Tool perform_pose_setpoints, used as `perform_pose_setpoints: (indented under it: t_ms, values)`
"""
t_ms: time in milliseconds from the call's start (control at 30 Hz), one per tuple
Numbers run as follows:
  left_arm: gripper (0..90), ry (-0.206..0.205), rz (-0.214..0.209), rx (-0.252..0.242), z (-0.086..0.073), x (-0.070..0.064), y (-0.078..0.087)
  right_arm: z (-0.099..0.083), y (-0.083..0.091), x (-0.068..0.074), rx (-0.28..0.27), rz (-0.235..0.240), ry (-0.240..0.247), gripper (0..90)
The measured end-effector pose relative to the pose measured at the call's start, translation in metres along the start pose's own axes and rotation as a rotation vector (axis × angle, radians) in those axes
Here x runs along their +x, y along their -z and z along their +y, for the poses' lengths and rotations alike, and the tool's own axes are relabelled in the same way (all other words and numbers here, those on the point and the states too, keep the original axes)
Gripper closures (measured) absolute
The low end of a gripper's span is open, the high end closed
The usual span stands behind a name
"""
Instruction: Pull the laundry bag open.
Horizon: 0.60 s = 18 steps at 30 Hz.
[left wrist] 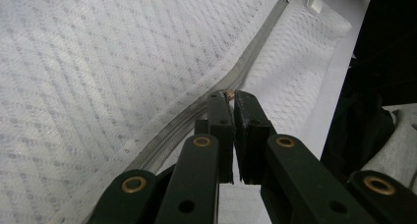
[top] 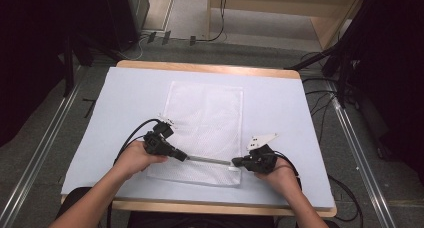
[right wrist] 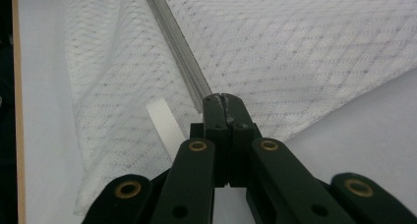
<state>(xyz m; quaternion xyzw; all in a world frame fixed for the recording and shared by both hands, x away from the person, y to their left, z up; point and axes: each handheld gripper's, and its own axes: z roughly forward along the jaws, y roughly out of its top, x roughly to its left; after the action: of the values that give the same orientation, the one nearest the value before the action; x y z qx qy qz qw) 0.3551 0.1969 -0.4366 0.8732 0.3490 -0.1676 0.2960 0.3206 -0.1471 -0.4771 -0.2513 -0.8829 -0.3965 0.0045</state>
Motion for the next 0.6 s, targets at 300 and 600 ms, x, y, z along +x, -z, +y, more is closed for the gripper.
perform_pose_setpoints:
  t_ms: [300, 600]
  values:
    - [88.1, 0.020, 0.013, -0.032, -0.008, 0.000, 0.013, 0.000, 0.000, 0.000, 0.000, -0.003, 0.000, 90.0]
    - [88.1, 0.030, 0.013, -0.025, -0.013, 0.003, 0.016, 0.000, 0.000, 0.000, 0.000, 0.006, -0.004, 90.0]
